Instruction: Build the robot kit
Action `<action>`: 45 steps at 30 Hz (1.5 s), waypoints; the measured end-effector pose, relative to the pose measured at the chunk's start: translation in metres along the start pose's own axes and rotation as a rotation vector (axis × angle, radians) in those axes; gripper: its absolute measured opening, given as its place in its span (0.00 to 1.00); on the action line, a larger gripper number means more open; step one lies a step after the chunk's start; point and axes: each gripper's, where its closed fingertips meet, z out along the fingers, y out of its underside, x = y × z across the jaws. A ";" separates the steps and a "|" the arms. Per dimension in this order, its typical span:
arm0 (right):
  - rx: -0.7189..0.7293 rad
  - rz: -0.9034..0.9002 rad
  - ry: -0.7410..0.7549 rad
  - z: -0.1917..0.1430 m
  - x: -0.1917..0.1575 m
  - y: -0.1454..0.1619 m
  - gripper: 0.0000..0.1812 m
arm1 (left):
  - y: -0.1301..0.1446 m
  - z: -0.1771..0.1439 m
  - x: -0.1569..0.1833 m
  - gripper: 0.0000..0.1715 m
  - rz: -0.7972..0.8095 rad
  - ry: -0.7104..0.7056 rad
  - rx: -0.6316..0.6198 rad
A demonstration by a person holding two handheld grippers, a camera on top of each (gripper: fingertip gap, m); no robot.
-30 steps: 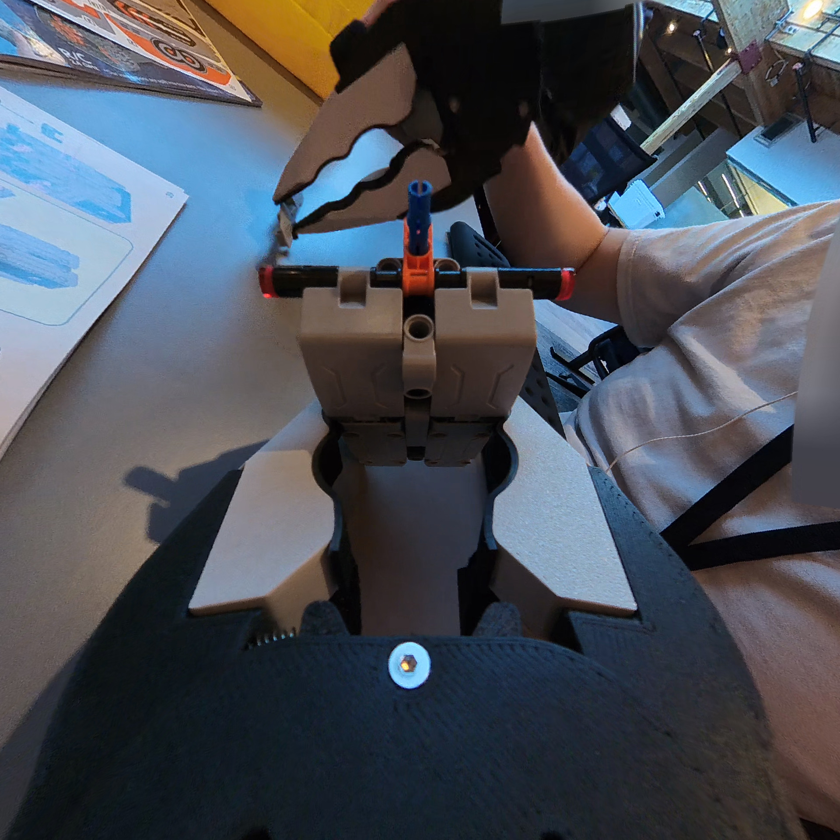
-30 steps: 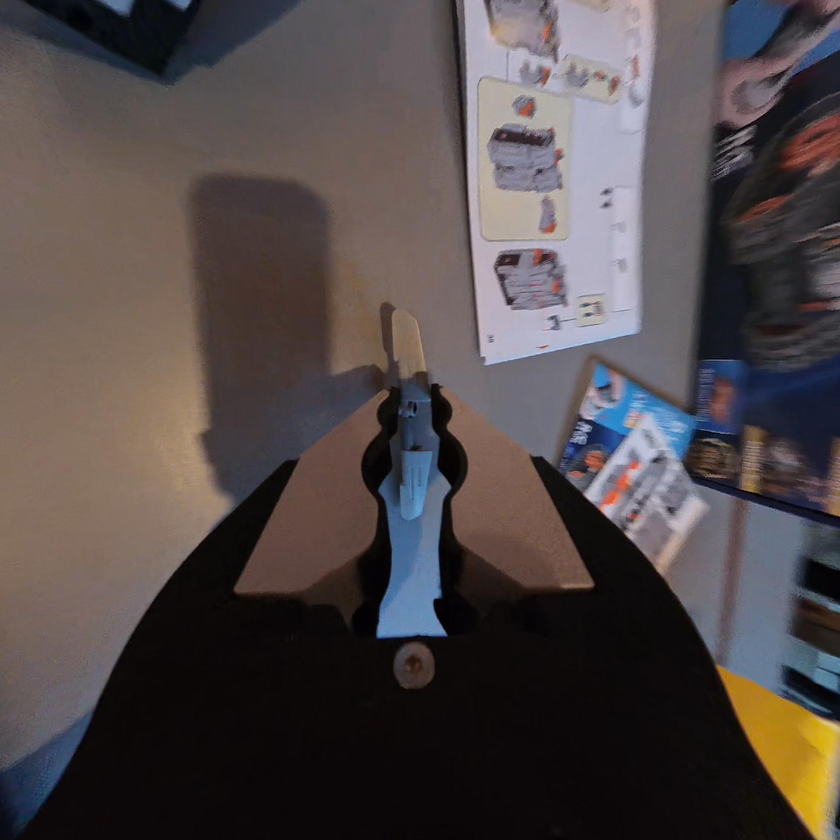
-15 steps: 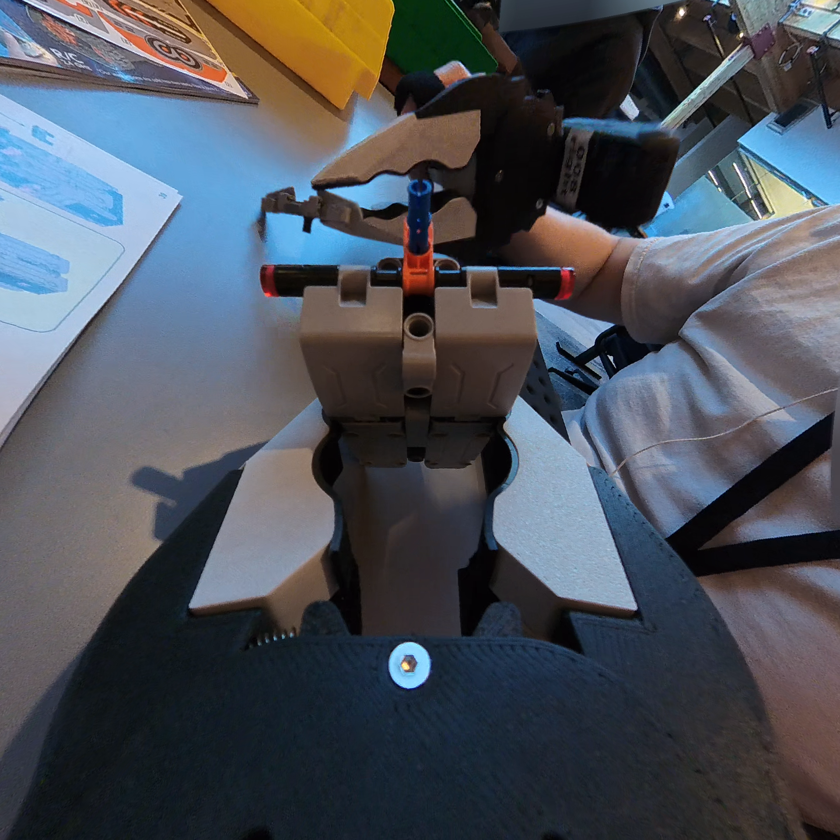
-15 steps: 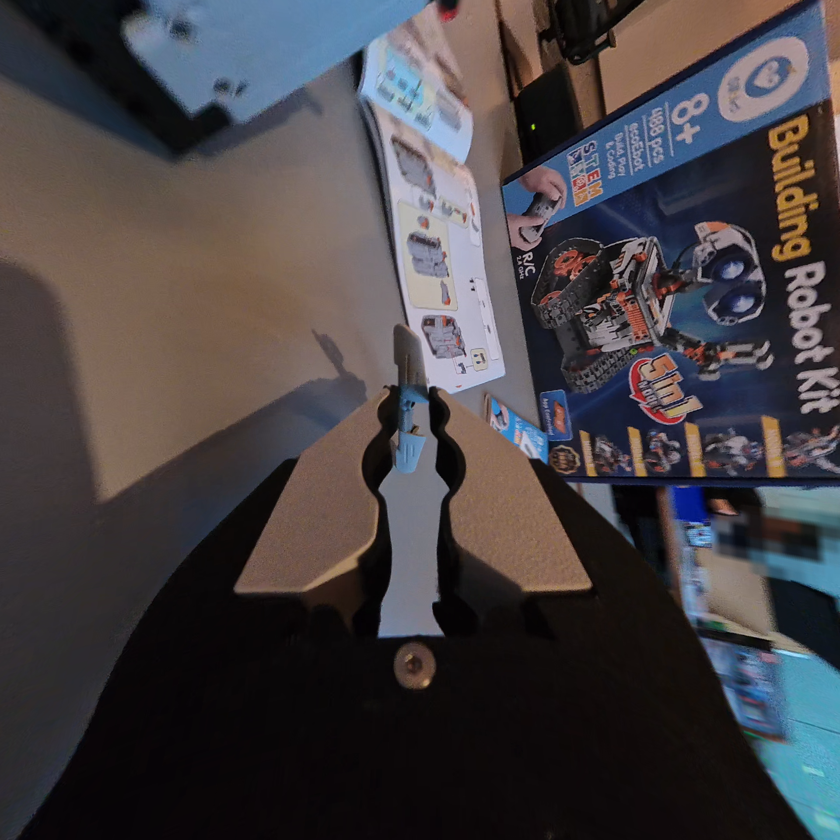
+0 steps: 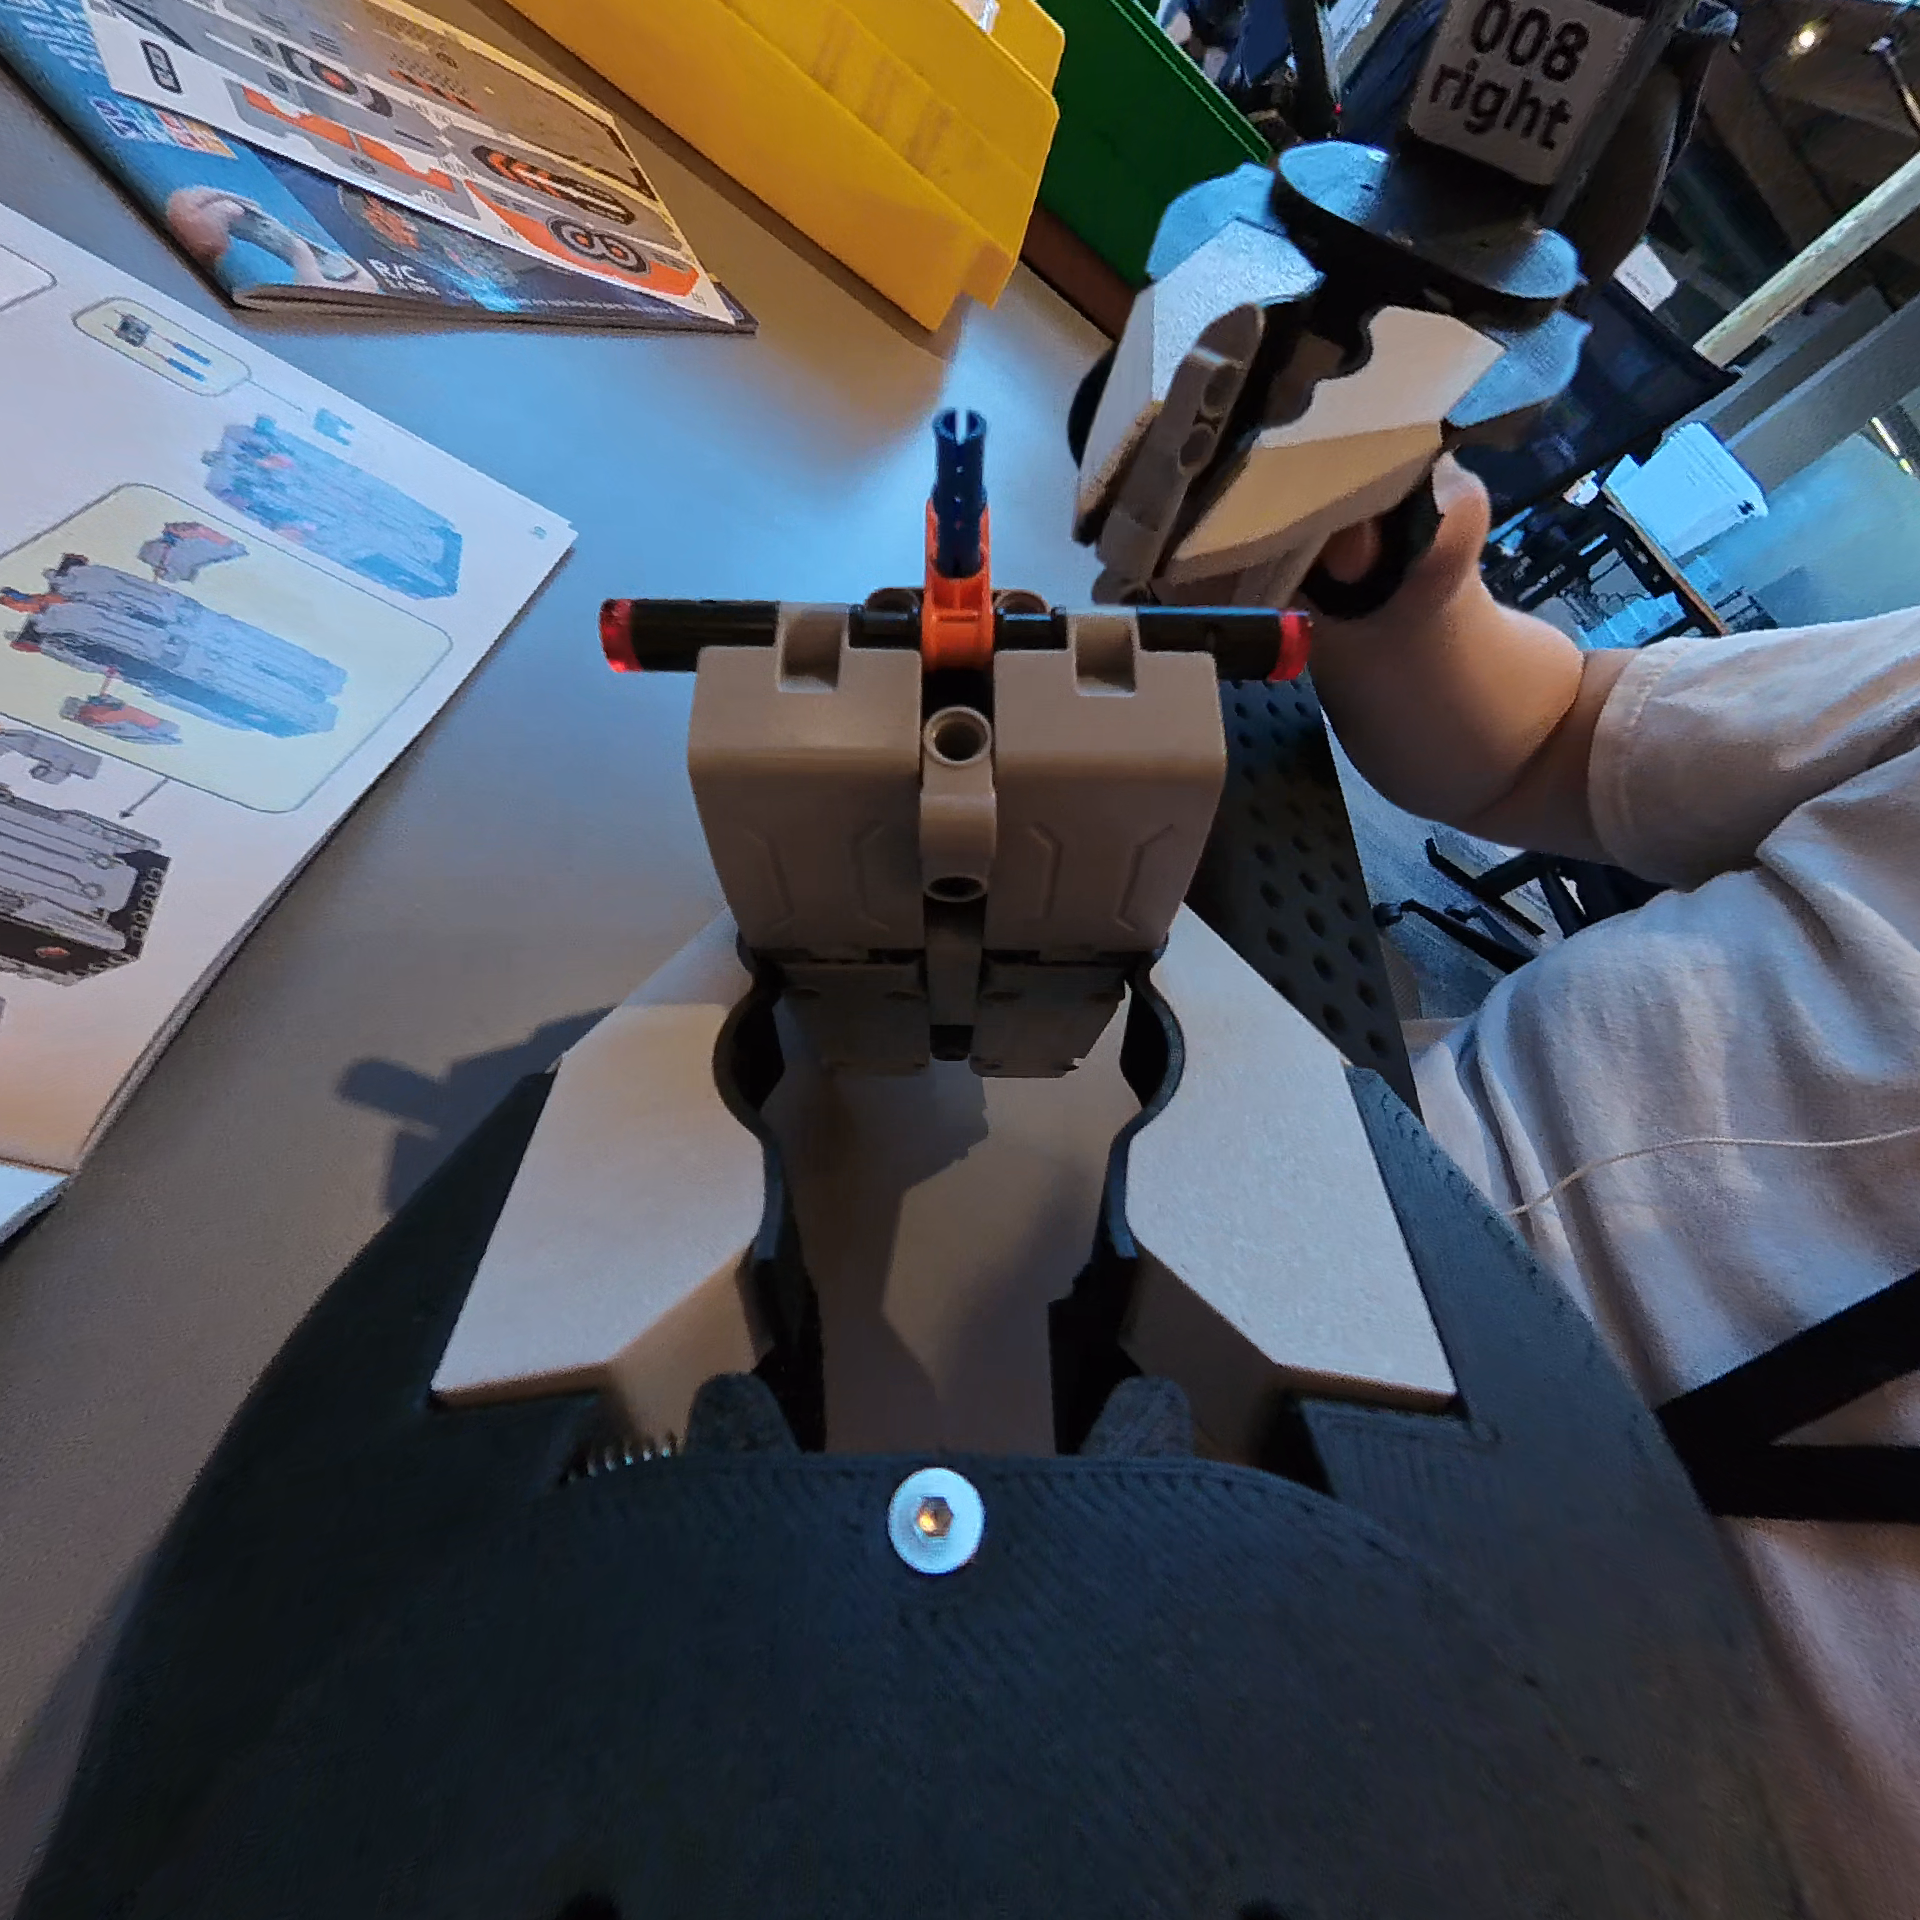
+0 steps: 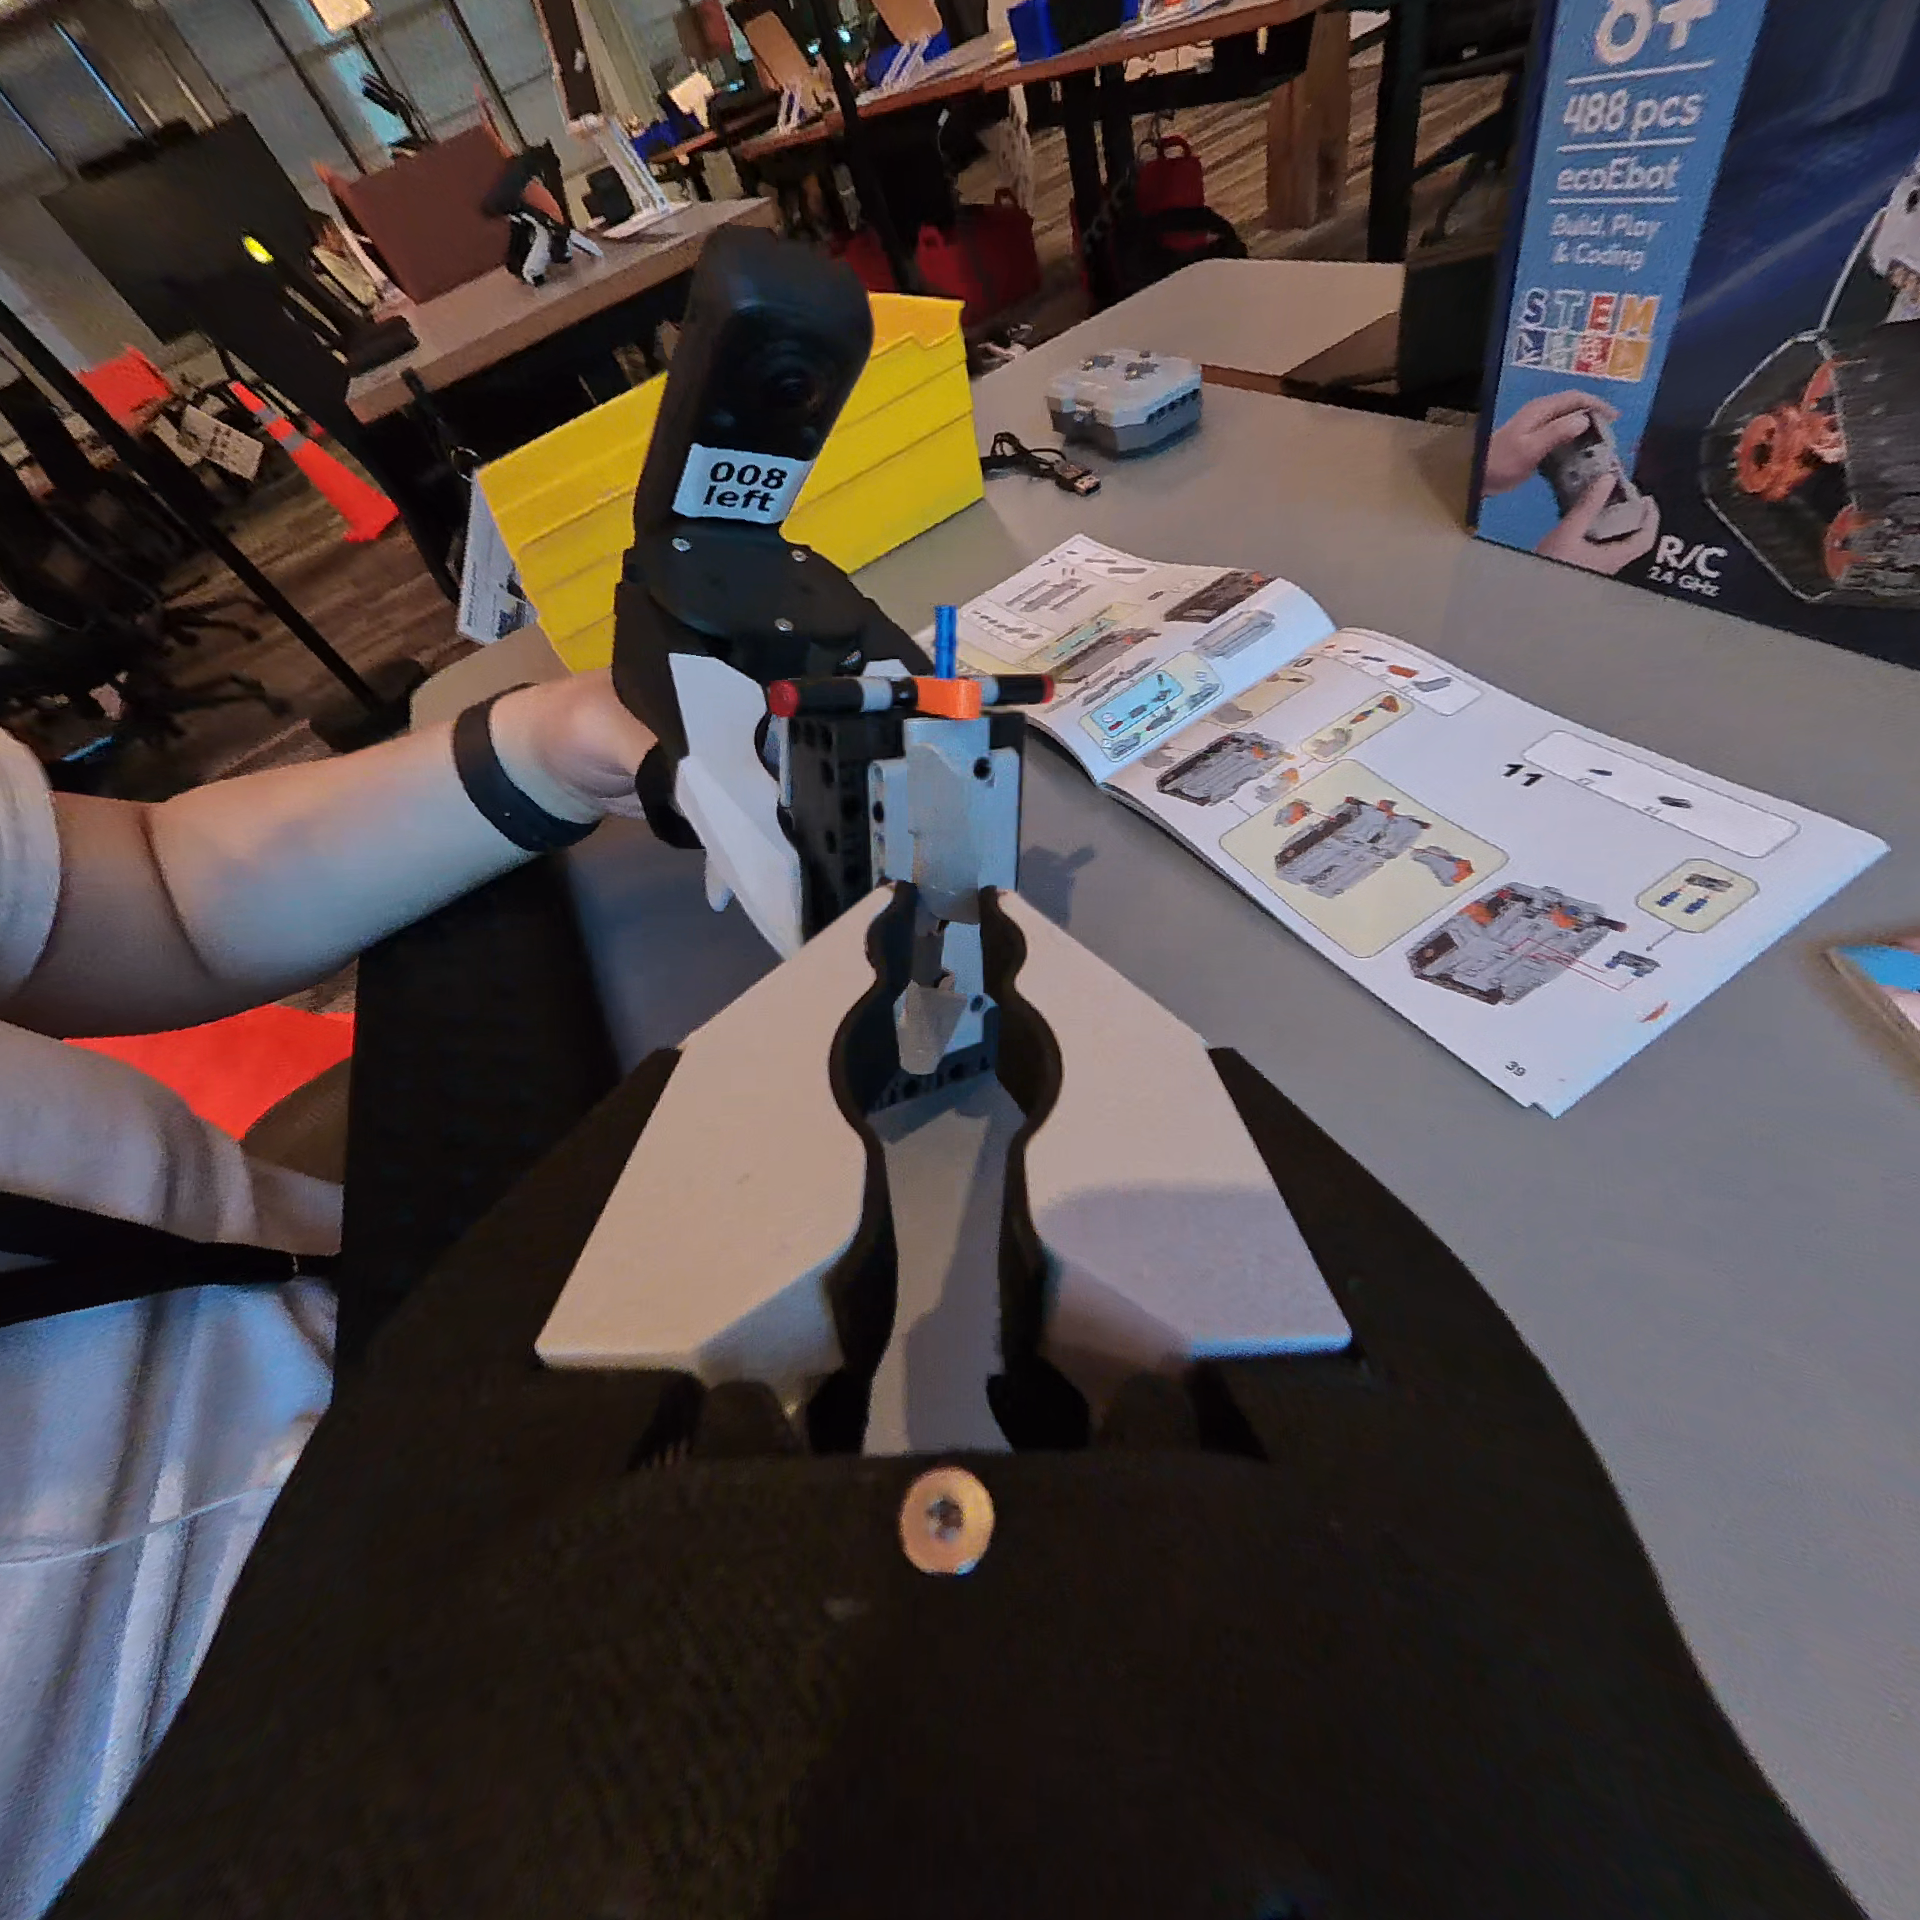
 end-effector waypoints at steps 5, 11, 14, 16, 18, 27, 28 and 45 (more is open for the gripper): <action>-0.060 -0.036 0.102 0.009 -0.001 0.008 0.05 | -0.002 -0.001 -0.003 0.38 -0.012 -0.013 0.016; -0.059 -0.083 0.122 0.019 -0.016 0.011 0.00 | -0.002 -0.002 -0.004 0.38 -0.025 0.004 0.029; -0.120 -0.104 0.145 0.023 -0.005 0.024 0.00 | -0.002 -0.002 -0.004 0.38 -0.027 0.005 0.030; -0.119 -0.032 0.077 0.024 -0.009 0.026 0.00 | -0.002 -0.002 -0.004 0.38 -0.030 0.005 0.031; -0.113 0.009 0.055 0.020 -0.007 0.025 0.00 | -0.002 -0.002 -0.004 0.38 -0.034 0.005 0.032; -0.594 -0.029 0.116 -0.023 0.030 0.052 0.00 | -0.001 -0.003 -0.004 0.38 -0.050 0.013 0.023; -0.682 -0.049 0.129 -0.028 0.035 0.058 0.00 | -0.001 -0.003 -0.003 0.38 -0.046 0.014 0.019; -0.954 0.020 0.101 -0.045 0.059 0.096 0.00 | 0.003 -0.004 0.000 0.38 -0.034 0.036 -0.005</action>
